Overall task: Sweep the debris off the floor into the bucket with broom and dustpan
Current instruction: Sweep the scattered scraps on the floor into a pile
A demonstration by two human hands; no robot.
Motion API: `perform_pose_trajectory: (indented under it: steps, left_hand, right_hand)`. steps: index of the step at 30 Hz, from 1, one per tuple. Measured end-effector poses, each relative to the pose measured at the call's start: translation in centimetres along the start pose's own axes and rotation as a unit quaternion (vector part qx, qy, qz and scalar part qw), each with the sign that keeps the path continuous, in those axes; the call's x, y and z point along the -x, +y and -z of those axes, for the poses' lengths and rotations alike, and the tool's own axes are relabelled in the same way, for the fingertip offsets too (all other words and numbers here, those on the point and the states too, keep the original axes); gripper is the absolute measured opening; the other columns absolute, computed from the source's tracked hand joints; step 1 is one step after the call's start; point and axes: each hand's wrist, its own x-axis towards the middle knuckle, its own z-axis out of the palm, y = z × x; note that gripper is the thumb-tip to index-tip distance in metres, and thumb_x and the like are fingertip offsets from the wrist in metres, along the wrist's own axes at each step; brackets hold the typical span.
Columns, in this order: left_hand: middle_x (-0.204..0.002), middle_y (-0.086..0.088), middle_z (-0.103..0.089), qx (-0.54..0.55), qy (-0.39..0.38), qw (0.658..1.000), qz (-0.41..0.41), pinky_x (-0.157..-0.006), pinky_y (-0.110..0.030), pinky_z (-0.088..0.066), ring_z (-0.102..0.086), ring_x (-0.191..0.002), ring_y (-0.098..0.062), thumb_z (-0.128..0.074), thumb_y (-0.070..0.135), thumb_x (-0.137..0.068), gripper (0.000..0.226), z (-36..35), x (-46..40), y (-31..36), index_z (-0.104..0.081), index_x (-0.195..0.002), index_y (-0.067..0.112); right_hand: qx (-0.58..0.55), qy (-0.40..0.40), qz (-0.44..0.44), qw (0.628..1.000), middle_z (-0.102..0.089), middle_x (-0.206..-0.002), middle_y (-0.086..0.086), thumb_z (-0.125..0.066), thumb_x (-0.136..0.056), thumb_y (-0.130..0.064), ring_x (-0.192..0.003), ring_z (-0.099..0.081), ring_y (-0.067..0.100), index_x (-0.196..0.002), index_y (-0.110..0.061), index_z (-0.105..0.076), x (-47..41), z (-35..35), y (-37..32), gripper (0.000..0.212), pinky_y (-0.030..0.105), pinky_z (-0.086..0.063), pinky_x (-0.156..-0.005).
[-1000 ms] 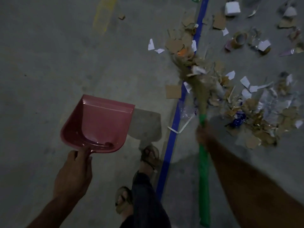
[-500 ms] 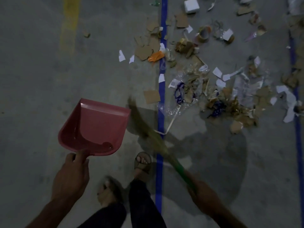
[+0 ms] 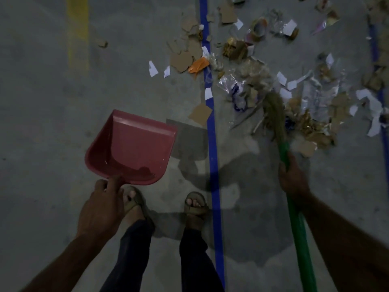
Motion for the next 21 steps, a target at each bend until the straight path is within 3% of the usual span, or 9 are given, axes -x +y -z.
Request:
perform_pose_trajectory:
  steps: [3, 7, 11, 13, 15, 18, 21]
  left_hand:
    - [-0.099, -0.008, -0.047, 0.001, 0.005, 1.000, 0.009, -0.059, -0.042, -0.046, -0.056, -0.076, -0.037, -0.049, 0.023, -0.099, 0.028, 2.3, -0.5, -1.6, -0.048, -0.127, 0.029]
    - [-0.099, -0.008, -0.047, 0.017, 0.019, 0.999, 0.023, -0.060, -0.043, -0.049, -0.057, -0.075, -0.038, -0.051, 0.022, -0.099, 0.027, 5.9, -0.7, -4.3, -0.048, -0.125, 0.029]
    - [-0.095, -0.007, -0.046, 0.003, 0.023, 0.999, 0.025, -0.060, -0.044, -0.048, -0.058, -0.074, -0.040, -0.053, 0.022, -0.098, 0.029, 8.8, -1.1, -7.1, -0.049, -0.126, 0.029]
    - [-0.097, -0.008, -0.047, -0.007, 0.022, 1.000, 0.017, -0.060, -0.043, -0.047, -0.058, -0.074, -0.040, -0.054, 0.021, -0.097, 0.030, 9.6, -1.5, -8.0, -0.049, -0.126, 0.029]
    - [-0.098, -0.008, -0.047, -0.009, 0.024, 1.000, 0.018, -0.060, -0.042, -0.047, -0.058, -0.074, -0.041, -0.055, 0.020, -0.097, 0.030, 9.9, -2.0, -8.7, -0.049, -0.126, 0.029]
    - [-0.098, -0.007, -0.046, -0.014, 0.017, 1.000, 0.015, -0.059, -0.042, -0.047, -0.058, -0.073, -0.040, -0.054, 0.021, -0.098, 0.029, 9.7, -3.5, -9.3, -0.049, -0.125, 0.029]
    - [-0.097, -0.004, -0.045, -0.018, 0.009, 1.000, 0.015, -0.059, -0.041, -0.046, -0.057, -0.072, -0.036, -0.052, 0.022, -0.098, 0.030, 9.2, -5.1, -9.8, -0.048, -0.127, 0.031]
  right_hand:
    - [-0.030, 0.036, 0.025, 0.999, -0.057, -0.134, 0.021, -0.042, -0.106, -0.032, -0.101, -0.061, 0.035, -0.157, -0.027, -0.023, 6.1, 0.2, -1.4, 0.055, 0.040, -0.048, -0.082]
    - [-0.036, 0.041, 0.021, 0.998, -0.063, -0.115, 0.021, -0.043, -0.105, -0.035, -0.076, -0.061, 0.027, -0.156, -0.040, -0.019, 13.7, -0.3, -3.9, 0.057, 0.034, -0.046, -0.065]
    - [-0.002, 0.013, 0.091, 0.996, -0.066, -0.102, 0.016, -0.049, -0.102, -0.027, -0.080, -0.065, 0.026, -0.156, -0.041, -0.016, 17.2, -3.5, -6.5, 0.065, 0.041, -0.055, -0.069]
    - [0.038, -0.034, 0.117, 0.992, -0.062, -0.094, 0.002, -0.047, -0.102, -0.028, -0.073, -0.060, 0.014, -0.155, -0.043, -0.011, 17.1, -6.4, -7.5, 0.066, 0.032, -0.051, -0.063]
    - [0.092, -0.100, 0.117, 0.984, -0.060, -0.098, -0.001, -0.044, -0.103, -0.034, -0.078, -0.059, 0.013, -0.156, -0.042, -0.013, 15.6, -9.5, -8.8, 0.061, 0.028, -0.045, -0.066]
    - [0.129, -0.189, 0.107, 0.968, -0.067, -0.105, 0.007, -0.041, -0.102, -0.036, -0.085, -0.064, 0.021, -0.157, -0.039, -0.014, 11.6, -13.3, -9.6, 0.061, 0.034, -0.051, -0.075]
    - [0.083, -0.195, 0.036, 0.977, -0.067, -0.113, 0.010, -0.048, -0.100, -0.033, -0.095, -0.065, 0.027, -0.156, -0.032, -0.022, 6.6, -14.3, -9.9, 0.062, 0.043, -0.054, -0.085]
